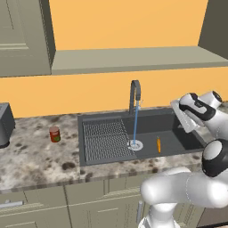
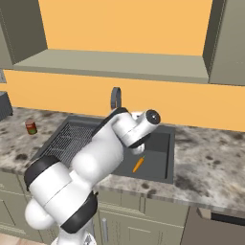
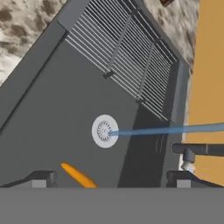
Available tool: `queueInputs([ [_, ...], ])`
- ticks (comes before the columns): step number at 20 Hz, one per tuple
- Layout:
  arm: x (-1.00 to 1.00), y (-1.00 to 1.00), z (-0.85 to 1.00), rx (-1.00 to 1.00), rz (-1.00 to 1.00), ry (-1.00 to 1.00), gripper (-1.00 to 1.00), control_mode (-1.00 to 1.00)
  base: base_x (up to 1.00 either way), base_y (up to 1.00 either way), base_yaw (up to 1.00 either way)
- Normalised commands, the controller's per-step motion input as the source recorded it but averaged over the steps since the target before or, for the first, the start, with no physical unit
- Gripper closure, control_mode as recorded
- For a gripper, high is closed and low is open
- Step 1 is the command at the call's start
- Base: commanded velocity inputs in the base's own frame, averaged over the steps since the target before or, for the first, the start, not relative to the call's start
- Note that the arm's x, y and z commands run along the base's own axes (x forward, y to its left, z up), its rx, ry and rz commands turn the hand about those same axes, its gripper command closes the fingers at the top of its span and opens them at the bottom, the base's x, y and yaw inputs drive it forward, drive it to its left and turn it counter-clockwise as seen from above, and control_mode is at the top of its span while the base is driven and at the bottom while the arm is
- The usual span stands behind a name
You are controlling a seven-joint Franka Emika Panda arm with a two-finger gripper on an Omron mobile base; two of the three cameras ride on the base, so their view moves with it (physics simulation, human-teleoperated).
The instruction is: Turn on the sink faucet. Then move the carrot from the counter to the sink. Turn off the sink. Move the vegetable from the sink to the pot next to the stove. Finally move the pot to the rear left burner.
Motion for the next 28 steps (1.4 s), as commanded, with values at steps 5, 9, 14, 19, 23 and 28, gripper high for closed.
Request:
queueInputs([
  [5,0.16,0.22,-0.36,0.20,-0.26,0.12,-1.00,-1.00,0.00,0.00,0.00],
  [9,0.13,0.03,-0.19,0.04,-0.07,0.14,-1.00,-1.00,0.00,0.00,0.00],
  [14,0.43,0.00,-0.04,0.08,-0.03,0.08,-1.00,-1.00,0.00,0.00,0.00],
  [19,0.30,0.00,0.00,0.11,-0.01,0.07,-1.00,-1.00,0.00,0.00,0.00],
  [23,0.25,0.00,-0.03,0.13,0.00,0.06,-1.00,-1.00,0.00,0.00,0.00],
  [28,0.44,0.00,0.00,0.21,0.00,0.04,-1.00,-1.00,0.00,0.00,0.00],
])
